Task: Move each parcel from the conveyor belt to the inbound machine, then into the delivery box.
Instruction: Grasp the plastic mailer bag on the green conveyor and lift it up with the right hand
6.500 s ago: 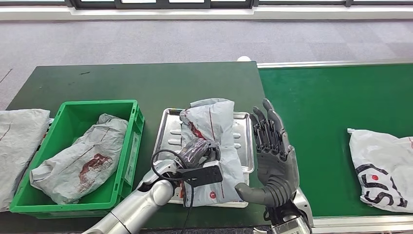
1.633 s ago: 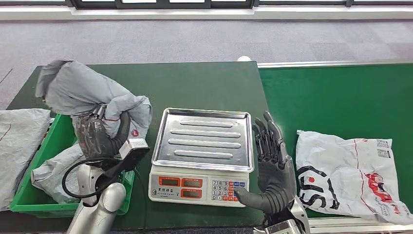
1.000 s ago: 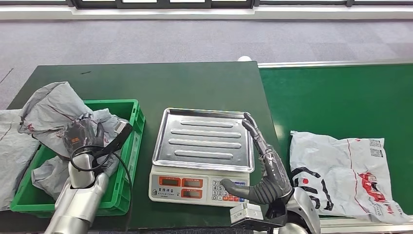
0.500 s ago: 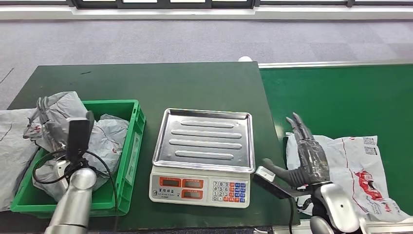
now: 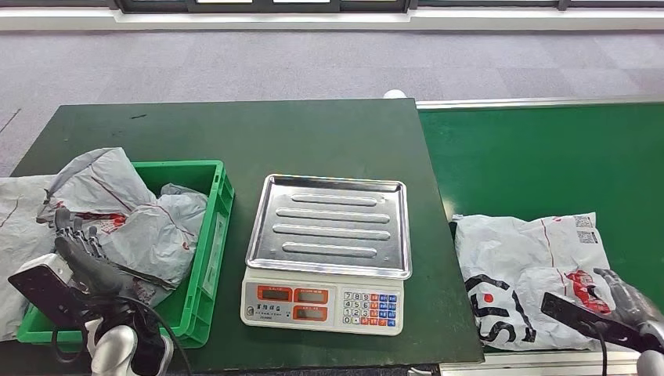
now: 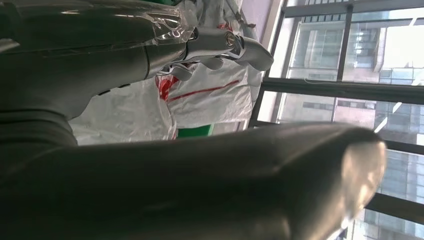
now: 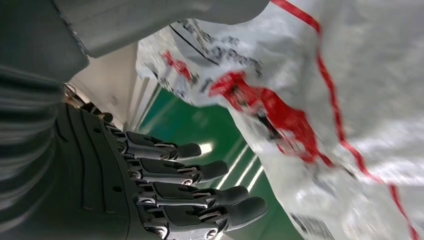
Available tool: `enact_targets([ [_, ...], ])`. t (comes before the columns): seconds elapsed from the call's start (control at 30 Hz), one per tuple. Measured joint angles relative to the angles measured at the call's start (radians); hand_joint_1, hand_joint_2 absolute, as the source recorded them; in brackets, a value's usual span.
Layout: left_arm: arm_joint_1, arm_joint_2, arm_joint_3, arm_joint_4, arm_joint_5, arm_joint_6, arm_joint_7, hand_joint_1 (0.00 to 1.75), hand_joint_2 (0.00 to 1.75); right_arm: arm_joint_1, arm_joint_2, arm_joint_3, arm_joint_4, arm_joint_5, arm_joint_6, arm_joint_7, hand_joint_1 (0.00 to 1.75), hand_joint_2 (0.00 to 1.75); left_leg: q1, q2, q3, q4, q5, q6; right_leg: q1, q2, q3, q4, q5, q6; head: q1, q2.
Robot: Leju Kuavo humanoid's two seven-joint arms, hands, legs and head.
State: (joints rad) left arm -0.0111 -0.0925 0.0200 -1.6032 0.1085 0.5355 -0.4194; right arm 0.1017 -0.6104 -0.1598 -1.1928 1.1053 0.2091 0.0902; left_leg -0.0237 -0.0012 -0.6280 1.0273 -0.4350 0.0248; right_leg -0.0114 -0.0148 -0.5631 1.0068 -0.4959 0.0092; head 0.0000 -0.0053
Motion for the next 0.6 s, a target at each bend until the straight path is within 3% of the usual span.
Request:
enact_targets([
  [0.27,0.03,-0.013,-0.012,-0.049,-0.039,0.006,-0.019,0.0,0.0,-0.11,-0.017,0.045,0.181,-0.007,-0.009,0.0,0.0,1.75,0.0,0.005,0.0,-0.001,0.0,0.0,0.0,0.003,0.0,0.0,0.0,0.0,0.0,0.0],
  [0.4,0.047,-0.018,-0.013,-0.063,-0.037,0.002,-0.015,0.0,0.0,-0.21,0.003,0.117,0.288,-0.009,-0.053,-0.014,0.0,1.75,0.0,0.005,0.001,0.0,0.0,0.0,0.0,0.004,0.0,0.0,0.0,0.0,0.0,0.0],
  [0.6,0.055,-0.02,-0.013,-0.069,-0.034,-0.005,-0.007,0.0,0.0,-0.283,0.032,0.181,0.387,-0.041,-0.064,-0.046,0.0,1.75,0.001,0.0,0.001,0.0,0.001,0.0,0.001,0.001,0.001,0.0,0.0,0.0,0.0,0.0],
])
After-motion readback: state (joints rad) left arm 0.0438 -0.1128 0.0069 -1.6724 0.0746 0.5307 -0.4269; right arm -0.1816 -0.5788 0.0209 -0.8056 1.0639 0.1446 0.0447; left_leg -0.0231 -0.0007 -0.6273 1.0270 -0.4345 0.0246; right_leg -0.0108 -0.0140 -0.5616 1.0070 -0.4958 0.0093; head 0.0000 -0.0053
